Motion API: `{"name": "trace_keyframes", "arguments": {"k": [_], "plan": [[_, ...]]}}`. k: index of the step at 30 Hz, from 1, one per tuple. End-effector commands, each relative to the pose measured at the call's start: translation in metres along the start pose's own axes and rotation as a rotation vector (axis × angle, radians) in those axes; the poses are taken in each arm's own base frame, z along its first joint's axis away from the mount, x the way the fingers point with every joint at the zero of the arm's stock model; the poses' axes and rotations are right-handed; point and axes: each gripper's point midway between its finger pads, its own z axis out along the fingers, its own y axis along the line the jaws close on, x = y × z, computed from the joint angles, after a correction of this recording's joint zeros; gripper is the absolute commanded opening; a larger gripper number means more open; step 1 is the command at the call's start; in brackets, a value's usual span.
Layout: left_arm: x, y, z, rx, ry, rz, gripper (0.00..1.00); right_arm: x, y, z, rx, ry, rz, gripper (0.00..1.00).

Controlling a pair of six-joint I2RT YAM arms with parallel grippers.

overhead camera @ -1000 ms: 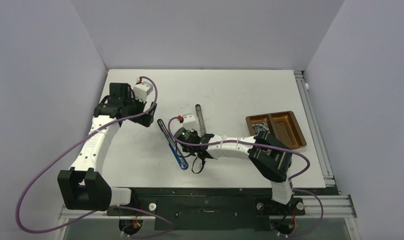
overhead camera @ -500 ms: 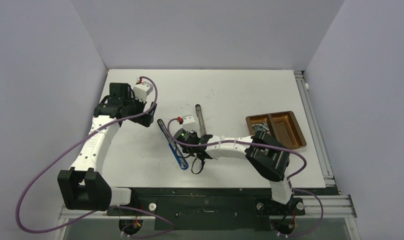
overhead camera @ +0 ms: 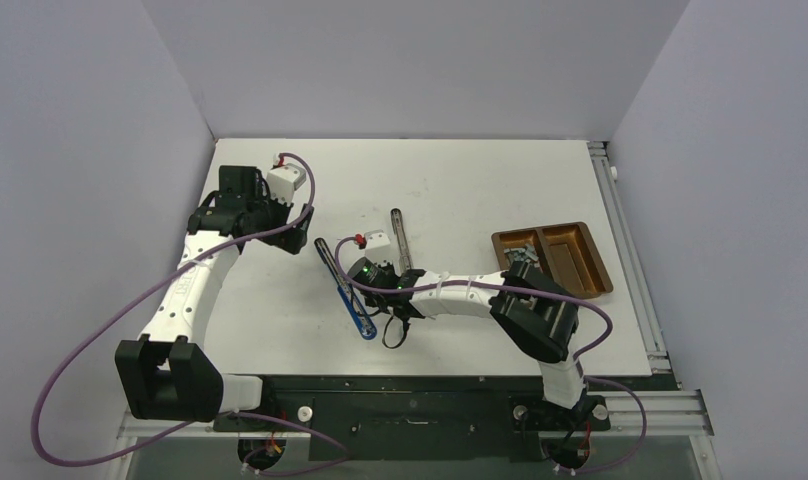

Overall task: Load the staples into the stapler
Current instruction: Install the staple into the stapler.

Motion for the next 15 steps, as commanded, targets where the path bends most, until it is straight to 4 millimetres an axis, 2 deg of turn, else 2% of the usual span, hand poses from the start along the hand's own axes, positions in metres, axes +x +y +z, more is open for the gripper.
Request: {"name": "trace_keyframes", "arguments": {"k": [1,6,15], "plan": [[-0.024,0.011,-0.006,-0.037,-0.074,0.015,0.98,-0.021,0.002,-0.007,-0.017,-0.052,0.024,0.09],[-0.025,0.011,-0.007,-0.036,-0.077,0.016,0.98,-0.032,0.004,-0.016,-0.037,-0.075,0.025,0.09],[-0.027,0.011,-0.009,-0.034,-0.083,0.015,0.99,-0.035,0.004,-0.023,-0.053,-0.086,0.022,0.09]]}}
